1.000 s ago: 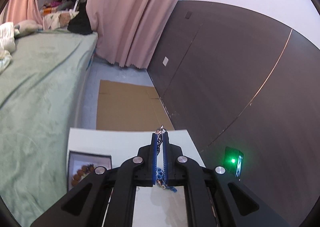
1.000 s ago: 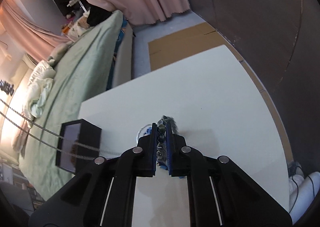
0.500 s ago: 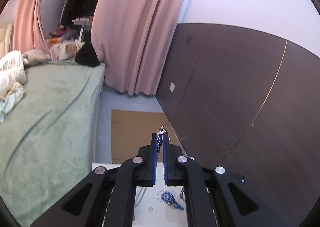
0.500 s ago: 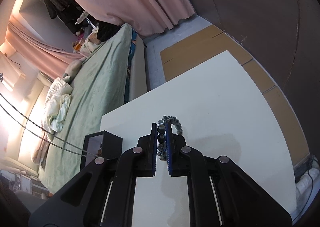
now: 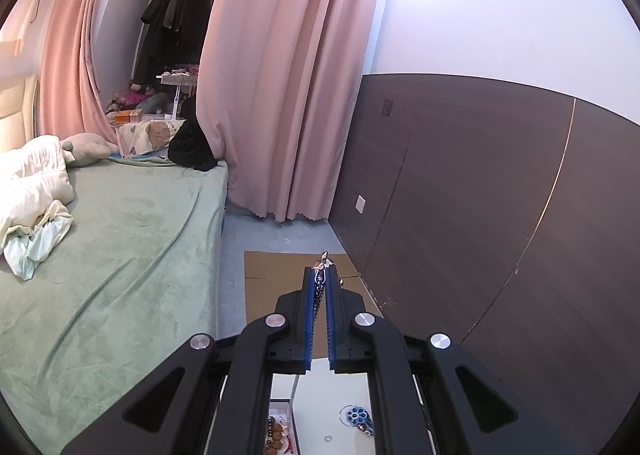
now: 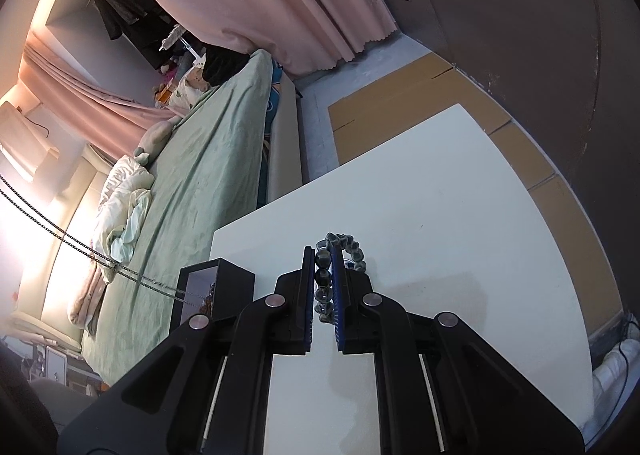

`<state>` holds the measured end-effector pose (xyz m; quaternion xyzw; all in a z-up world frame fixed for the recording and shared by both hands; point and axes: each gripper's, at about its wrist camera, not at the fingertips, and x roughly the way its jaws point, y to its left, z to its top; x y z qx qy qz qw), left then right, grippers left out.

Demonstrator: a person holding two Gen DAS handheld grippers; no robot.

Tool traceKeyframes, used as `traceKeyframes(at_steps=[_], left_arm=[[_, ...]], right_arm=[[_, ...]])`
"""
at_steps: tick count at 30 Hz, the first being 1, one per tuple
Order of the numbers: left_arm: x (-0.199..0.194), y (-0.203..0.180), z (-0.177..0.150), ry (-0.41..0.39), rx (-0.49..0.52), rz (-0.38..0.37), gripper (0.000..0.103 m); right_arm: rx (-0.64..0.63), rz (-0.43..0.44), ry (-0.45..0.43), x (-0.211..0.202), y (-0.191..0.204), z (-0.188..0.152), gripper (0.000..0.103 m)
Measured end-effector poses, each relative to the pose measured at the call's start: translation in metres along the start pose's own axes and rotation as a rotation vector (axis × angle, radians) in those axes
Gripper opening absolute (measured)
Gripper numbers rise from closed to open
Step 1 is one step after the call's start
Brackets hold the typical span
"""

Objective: Organize jewelry
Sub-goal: 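Raise the held chain with the left tool while the right tool lifts the grey bracelet, then open the left tool over the black box to drop the chain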

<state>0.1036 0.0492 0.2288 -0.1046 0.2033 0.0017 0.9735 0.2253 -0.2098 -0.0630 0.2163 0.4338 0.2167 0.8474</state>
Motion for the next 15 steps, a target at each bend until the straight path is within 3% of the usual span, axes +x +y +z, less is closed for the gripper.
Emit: traceKeyframes(at_steps=[7, 15], left_arm=[[0.016, 0.01, -0.019, 0.034, -0.004, 0.024, 0.003], [0.067, 0.044, -0.077, 0.168, -0.103, 0.028, 0.003]], right_arm=[[-0.006, 0.009, 0.002, 0.002, 0.004, 0.0, 0.009], [-0.012, 0.022, -0.022, -0.002, 0.005, 0.001, 0.009]])
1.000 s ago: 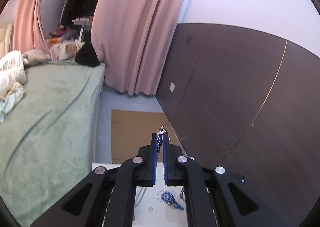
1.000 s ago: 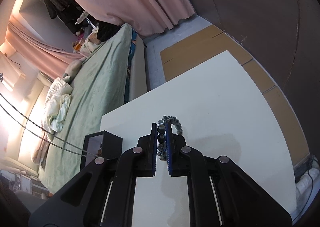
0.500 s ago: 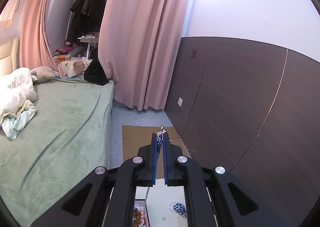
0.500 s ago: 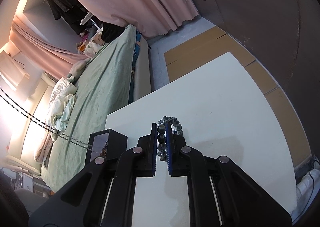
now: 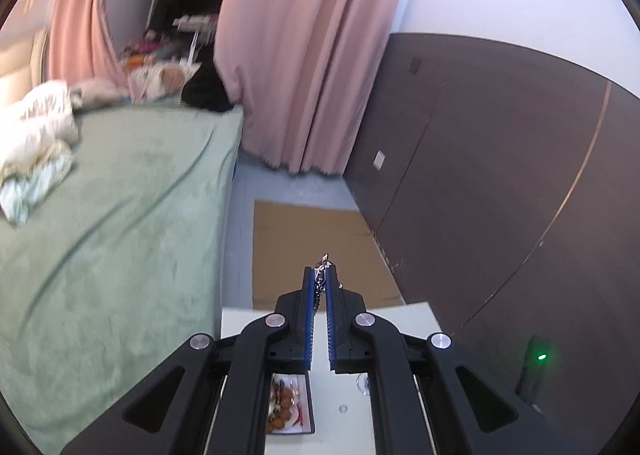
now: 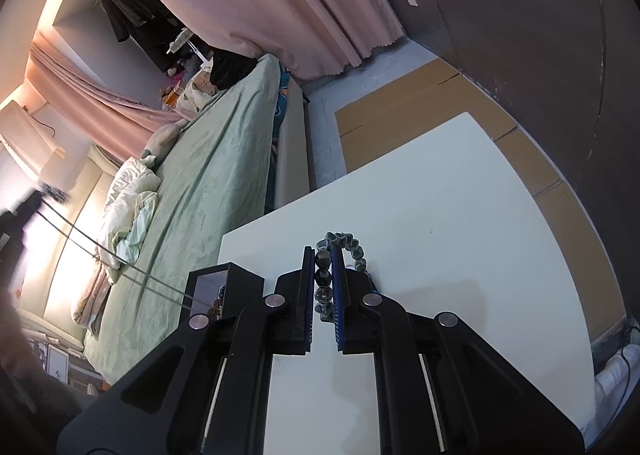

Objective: Organize jewelry
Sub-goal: 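Open the left tool over the black box to drop the chain, then carry the grey bead bracelet over the box and open the right tool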

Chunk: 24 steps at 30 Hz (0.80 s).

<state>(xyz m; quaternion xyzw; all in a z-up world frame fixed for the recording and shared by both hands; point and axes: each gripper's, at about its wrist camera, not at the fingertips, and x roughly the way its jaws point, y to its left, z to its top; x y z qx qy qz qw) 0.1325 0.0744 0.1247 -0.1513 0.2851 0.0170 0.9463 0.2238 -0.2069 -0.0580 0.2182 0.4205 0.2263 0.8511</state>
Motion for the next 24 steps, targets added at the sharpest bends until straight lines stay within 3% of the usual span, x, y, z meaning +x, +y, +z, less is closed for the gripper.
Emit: traceKeyframes(at_steps=[13, 14, 15, 17, 19, 20, 21, 24], left_arm=[[0.069, 0.065, -0.085, 0.1, -0.24, -0.041, 0.005], [0.074, 0.071, -0.091, 0.106, -0.252, -0.044, 0.01], [0.078, 0.077, -0.096, 0.11, -0.261, -0.045, 0.024], [0.087, 0.092, -0.108, 0.147, -0.314, -0.024, 0.042], [0.09, 0.107, -0.114, 0.174, -0.377, -0.05, 0.043], [0.089, 0.112, -0.114, 0.17, -0.391, -0.053, 0.05], [0.088, 0.115, -0.113, 0.16, -0.394, -0.04, 0.065], [0.085, 0.12, -0.111, 0.128, -0.395, -0.024, 0.083]], right_arm=[[-0.041, -0.011, 0.021, 0.014, 0.013, -0.005, 0.009], [-0.049, -0.002, 0.018, 0.015, 0.017, -0.005, 0.009], [-0.054, 0.005, 0.016, 0.016, 0.019, -0.006, 0.009], [-0.071, 0.031, 0.012, 0.018, 0.029, -0.009, 0.009], [-0.096, 0.061, 0.004, 0.02, 0.043, -0.013, 0.009], [-0.107, 0.073, -0.001, 0.021, 0.05, -0.015, 0.009], [-0.117, 0.084, -0.006, 0.022, 0.056, -0.017, 0.009], [-0.139, 0.121, -0.02, 0.027, 0.075, -0.02, 0.009]])
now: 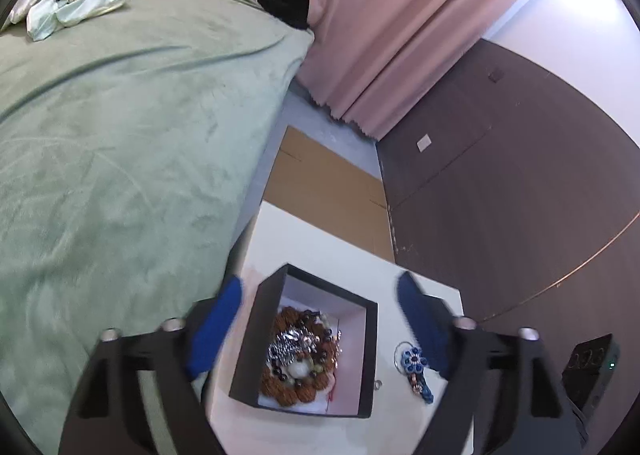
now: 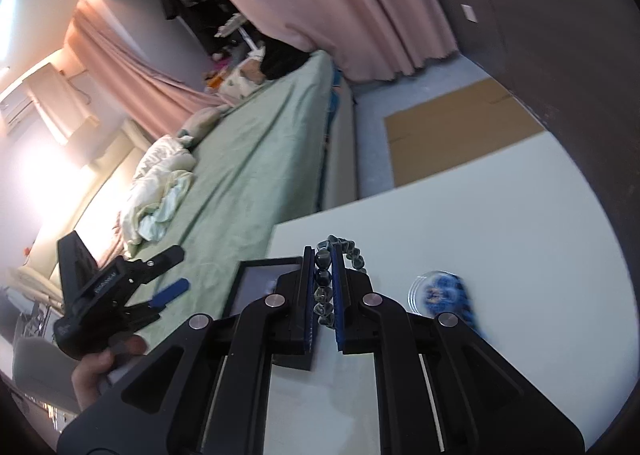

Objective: Organize jewelry
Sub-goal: 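Carry the grey bead bracelet over the box and open the right tool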

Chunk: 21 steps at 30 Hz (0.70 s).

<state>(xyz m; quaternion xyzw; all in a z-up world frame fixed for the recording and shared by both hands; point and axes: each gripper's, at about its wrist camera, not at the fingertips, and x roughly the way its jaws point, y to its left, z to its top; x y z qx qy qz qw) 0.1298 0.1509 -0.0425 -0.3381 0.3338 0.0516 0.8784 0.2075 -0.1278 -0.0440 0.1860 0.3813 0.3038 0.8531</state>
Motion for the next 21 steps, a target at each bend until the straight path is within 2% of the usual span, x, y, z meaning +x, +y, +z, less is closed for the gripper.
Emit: traceKeyframes(at_steps=[5, 13, 19, 21], left_arm=[[0.004, 0.008, 0.001, 0.037, -0.017, 0.029, 0.094], [0.0, 0.019, 0.003, 0.064, -0.031, 0.028, 0.094], [-0.001, 0.019, 0.002, 0.078, -0.03, 0.013, 0.094], [-0.002, 0.019, 0.002, 0.076, -0.033, 0.007, 0.094]], right_arm=[[-0.021, 0.046, 0.001, 0.014, 0.025, -0.005, 0.009], [-0.051, 0.061, 0.034, 0.044, 0.054, -0.015, 0.009], [-0.095, -0.008, 0.044, 0.064, 0.069, -0.022, 0.01], [-0.105, -0.003, 0.075, 0.071, 0.073, -0.026, 0.013]])
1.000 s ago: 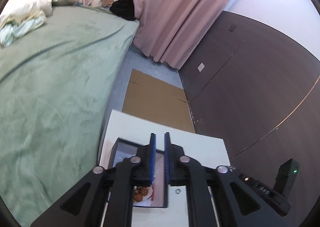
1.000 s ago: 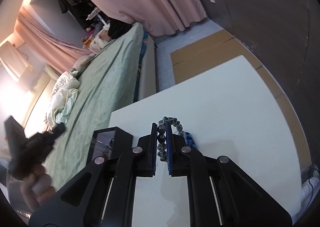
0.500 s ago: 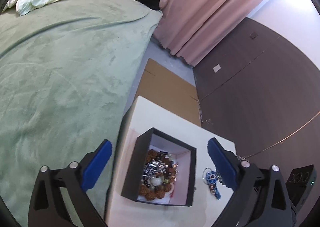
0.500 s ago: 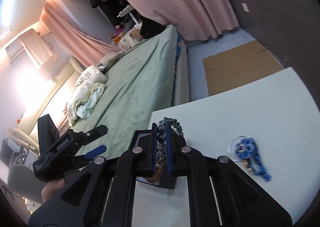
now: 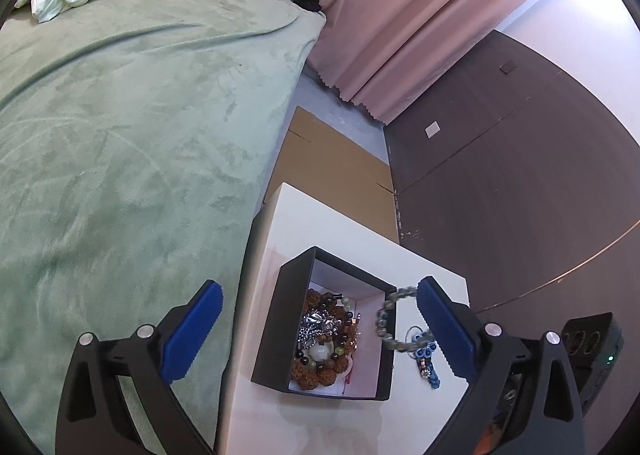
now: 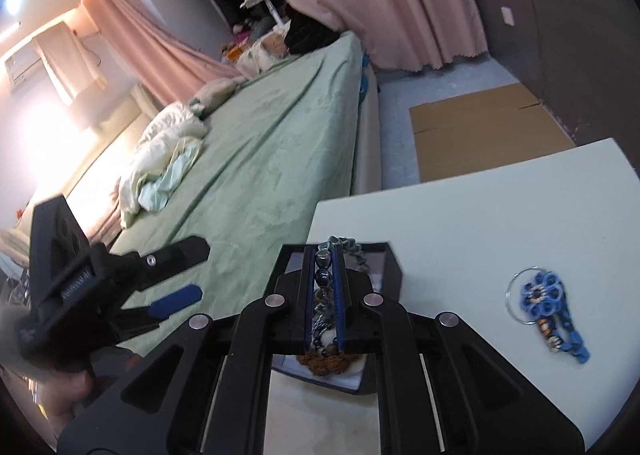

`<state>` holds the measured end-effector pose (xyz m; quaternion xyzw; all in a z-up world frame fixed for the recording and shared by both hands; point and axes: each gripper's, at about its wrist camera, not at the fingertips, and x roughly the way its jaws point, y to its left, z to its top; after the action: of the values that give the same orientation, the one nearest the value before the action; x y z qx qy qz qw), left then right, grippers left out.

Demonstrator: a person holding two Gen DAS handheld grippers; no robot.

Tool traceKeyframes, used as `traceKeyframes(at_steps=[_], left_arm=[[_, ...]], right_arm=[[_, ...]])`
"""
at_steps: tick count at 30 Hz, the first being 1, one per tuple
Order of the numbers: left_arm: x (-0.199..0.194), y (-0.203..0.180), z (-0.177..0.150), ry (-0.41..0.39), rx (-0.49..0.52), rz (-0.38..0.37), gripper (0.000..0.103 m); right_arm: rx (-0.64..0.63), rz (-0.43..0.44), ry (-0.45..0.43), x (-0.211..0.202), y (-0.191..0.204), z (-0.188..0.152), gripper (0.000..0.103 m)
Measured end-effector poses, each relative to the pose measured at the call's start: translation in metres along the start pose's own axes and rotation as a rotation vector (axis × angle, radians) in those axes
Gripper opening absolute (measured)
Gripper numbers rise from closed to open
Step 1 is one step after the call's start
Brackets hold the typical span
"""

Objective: Organize jewelry
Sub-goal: 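Carry the grey bead bracelet over the box and open the right tool, then move the left tool to the small silver ring and close on it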

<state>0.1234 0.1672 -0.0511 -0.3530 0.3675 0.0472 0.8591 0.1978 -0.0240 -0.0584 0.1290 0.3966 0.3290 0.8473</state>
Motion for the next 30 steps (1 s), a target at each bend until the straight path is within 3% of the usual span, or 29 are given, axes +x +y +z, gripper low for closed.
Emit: traceKeyframes(at_steps=[4, 13, 21, 24, 25, 26, 30], left_arm=[[0.0, -0.003, -0.001, 0.002, 0.007, -0.007, 0.094], [0.005, -0.037, -0.015, 0.008, 0.112, -0.027, 0.093], [0.027, -0.082, -0.044, 0.049, 0.254, -0.019, 0.08], [0.033, -0.098, -0.055, 0.05, 0.306, -0.012, 0.072], [0.034, -0.102, -0.057, 0.046, 0.317, -0.01, 0.07], [0.037, -0.106, -0.061, 0.049, 0.331, -0.007, 0.068], [0.05, -0.118, -0.071, 0.107, 0.365, -0.019, 0.057]], right_arm=[[0.018, 0.031, 0.003, -0.003, -0.003, -0.002, 0.031], [0.084, 0.003, -0.045, -0.043, -0.038, 0.0, 0.031], [0.151, -0.064, -0.043, -0.067, -0.074, -0.003, 0.031], [0.19, -0.103, -0.032, -0.075, -0.091, -0.006, 0.047], [0.205, -0.118, -0.027, -0.078, -0.097, -0.007, 0.06], [0.216, -0.132, -0.027, -0.081, -0.103, -0.008, 0.064], [0.242, -0.163, 0.009, -0.087, -0.122, -0.01, 0.071]])
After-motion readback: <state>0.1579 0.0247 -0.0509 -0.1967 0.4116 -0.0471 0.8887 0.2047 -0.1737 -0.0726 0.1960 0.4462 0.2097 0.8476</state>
